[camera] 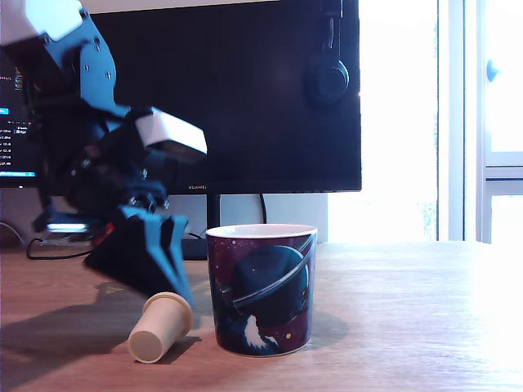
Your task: Pick up the coffee capsules from the table one by one and drop them inside the nearest coffee cup
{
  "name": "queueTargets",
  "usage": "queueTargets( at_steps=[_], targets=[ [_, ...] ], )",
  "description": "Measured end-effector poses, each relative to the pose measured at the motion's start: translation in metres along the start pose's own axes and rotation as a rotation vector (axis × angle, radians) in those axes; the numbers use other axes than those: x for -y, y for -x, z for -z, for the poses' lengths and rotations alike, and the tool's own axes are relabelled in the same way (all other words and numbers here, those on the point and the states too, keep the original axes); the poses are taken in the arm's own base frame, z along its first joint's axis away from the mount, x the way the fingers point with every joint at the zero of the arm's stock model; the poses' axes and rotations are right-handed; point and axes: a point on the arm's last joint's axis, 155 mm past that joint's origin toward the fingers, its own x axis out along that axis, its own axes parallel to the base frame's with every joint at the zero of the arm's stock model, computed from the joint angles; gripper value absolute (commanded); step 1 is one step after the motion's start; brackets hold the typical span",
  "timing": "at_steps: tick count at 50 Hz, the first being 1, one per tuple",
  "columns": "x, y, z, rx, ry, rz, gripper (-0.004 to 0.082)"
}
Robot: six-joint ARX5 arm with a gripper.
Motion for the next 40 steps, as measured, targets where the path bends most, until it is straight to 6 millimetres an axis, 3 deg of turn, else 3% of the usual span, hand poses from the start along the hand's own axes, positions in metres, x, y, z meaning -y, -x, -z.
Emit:
queueTargets(
  at_steps=[13,26,31,40],
  targets=[
    [-0.026,0.023,-0.006,0.028,0.128,-0.125,-0.0022],
    [-0.045,0.039,0.01,0.036,0.613,-0.201,-0.0022],
    [-0.056,0.048,0.004,0.063,0.673,-0.236,-0.0022],
    [-0.056,0.065,-0.01,0.098,0.743,-0.266,-0.0022]
  ],
)
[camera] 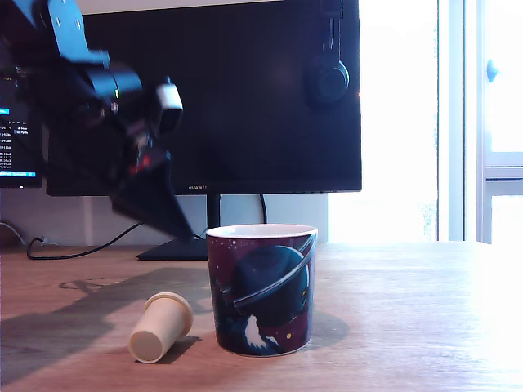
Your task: Pick up the coffee capsules from the table one by one and drop them inside the nearest coffee cup
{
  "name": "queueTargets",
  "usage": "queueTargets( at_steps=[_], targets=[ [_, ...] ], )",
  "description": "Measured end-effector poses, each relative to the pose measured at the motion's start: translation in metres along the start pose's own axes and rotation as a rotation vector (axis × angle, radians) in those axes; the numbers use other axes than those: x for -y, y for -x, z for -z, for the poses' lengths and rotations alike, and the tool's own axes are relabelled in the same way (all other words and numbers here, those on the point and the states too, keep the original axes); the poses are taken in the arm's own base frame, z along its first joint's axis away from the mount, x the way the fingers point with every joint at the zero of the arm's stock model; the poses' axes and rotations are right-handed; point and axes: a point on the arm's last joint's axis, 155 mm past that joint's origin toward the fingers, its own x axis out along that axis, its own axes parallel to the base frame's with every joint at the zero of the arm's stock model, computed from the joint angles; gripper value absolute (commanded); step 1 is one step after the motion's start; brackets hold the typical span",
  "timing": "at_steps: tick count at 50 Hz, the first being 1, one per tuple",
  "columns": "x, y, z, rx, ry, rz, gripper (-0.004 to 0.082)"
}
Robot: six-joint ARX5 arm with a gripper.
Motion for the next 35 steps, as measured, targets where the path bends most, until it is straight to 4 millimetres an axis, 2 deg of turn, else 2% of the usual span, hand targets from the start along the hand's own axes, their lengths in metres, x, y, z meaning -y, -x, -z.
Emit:
queueTargets(
  at_steps=[9,24,35],
  targets=[
    [0.003,0.016,-0.011,0.045,0.051,-0.042,-0.0022],
    [0.009,0.022,0.027,0.101,0.143,-0.162,-0.0022],
    [0.019,0.051,0.022,0.27,0.142,-0.265,-0.0022]
  ],
)
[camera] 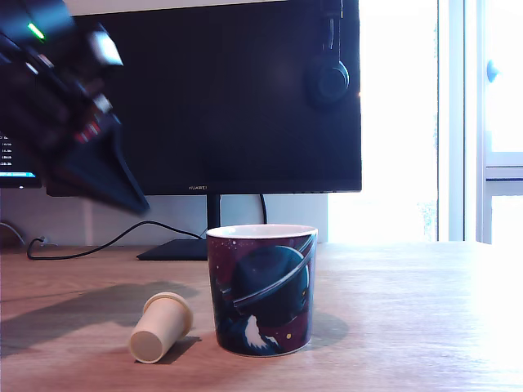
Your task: Pick up the coffee capsules from the table one by one and drop them inside the nearest coffee cup
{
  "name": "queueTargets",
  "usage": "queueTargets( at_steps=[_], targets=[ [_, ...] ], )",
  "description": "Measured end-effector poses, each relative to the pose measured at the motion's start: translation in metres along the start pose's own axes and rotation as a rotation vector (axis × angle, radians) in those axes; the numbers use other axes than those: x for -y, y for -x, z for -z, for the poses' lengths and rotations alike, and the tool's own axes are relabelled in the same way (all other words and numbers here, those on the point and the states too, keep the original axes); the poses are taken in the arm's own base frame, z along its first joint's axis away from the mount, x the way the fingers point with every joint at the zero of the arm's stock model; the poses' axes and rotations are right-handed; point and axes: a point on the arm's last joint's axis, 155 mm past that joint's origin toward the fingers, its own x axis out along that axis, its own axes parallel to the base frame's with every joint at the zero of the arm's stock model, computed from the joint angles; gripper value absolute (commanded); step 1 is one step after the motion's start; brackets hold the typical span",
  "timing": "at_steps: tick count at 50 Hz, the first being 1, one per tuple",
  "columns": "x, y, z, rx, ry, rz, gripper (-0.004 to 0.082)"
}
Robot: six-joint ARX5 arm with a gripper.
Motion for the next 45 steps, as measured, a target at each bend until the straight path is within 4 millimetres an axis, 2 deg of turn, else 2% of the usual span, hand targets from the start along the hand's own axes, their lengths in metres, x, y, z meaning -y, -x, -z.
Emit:
queueTargets(
  at_steps=[7,16,28,38,45],
  targets=[
    [0.003,0.016,0.001,0.087,0.011,-0.045,-0.0022],
    [0.007,0.02,0.016,0.122,0.061,-0.107,-0.0022],
    [0.033,0.022,0.015,0.183,0.045,-0.124,-0.0022],
    [0.055,0.016,0.036,0.175,0.053,-0.103,-0.0022],
    [0.068,0.015,0.042,0.186,0.068,-0.086,-0.0022]
  ],
)
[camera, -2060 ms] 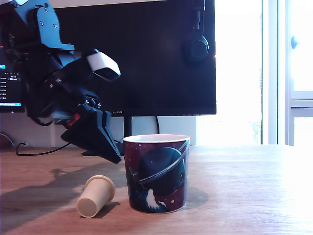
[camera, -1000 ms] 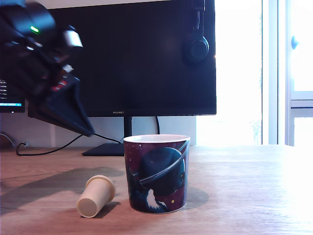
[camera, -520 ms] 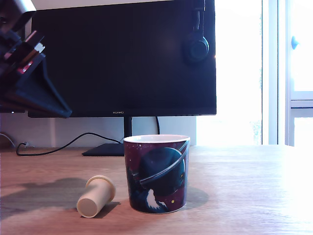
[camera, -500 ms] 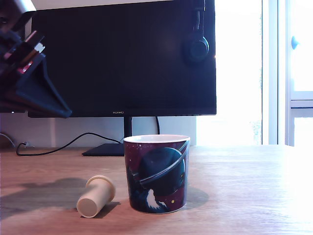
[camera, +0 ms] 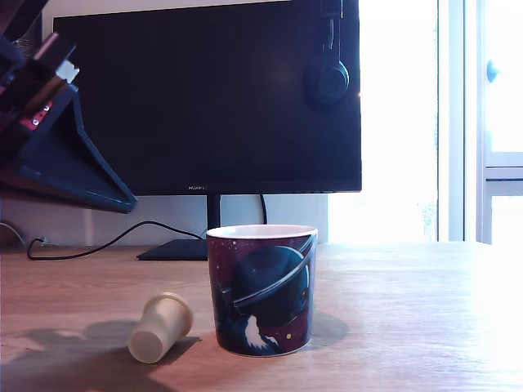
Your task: Pick up the coffee capsules from the table one by one and drop them inside the nearest coffee cup
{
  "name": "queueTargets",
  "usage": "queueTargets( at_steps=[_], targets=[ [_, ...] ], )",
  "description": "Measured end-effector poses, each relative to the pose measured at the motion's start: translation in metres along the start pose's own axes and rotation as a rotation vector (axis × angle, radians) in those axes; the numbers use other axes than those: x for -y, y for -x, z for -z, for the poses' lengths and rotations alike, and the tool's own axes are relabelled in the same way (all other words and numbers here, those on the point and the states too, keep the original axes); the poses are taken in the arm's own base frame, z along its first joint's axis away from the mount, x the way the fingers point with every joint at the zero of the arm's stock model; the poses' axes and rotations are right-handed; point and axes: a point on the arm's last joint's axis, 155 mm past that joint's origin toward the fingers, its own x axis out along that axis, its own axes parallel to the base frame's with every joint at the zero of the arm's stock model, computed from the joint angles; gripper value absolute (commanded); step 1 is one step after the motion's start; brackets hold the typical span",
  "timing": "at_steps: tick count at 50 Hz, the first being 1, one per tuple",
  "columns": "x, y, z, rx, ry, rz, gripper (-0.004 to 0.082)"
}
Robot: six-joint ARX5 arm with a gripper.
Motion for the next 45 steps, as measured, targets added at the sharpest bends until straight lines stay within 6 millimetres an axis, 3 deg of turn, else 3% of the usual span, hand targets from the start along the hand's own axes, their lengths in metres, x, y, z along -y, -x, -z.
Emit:
queueTargets(
  at_steps=[12,24,45],
  targets=[
    [0.017,0.0,0.005,0.009,0.0,-0.016,-0.0022],
    [0.024,0.0,0.039,-0.039,-0.009,-0.04,-0.0022],
    [0.031,0.003,0.048,-0.058,-0.005,-0.048,-0.0022]
  ],
)
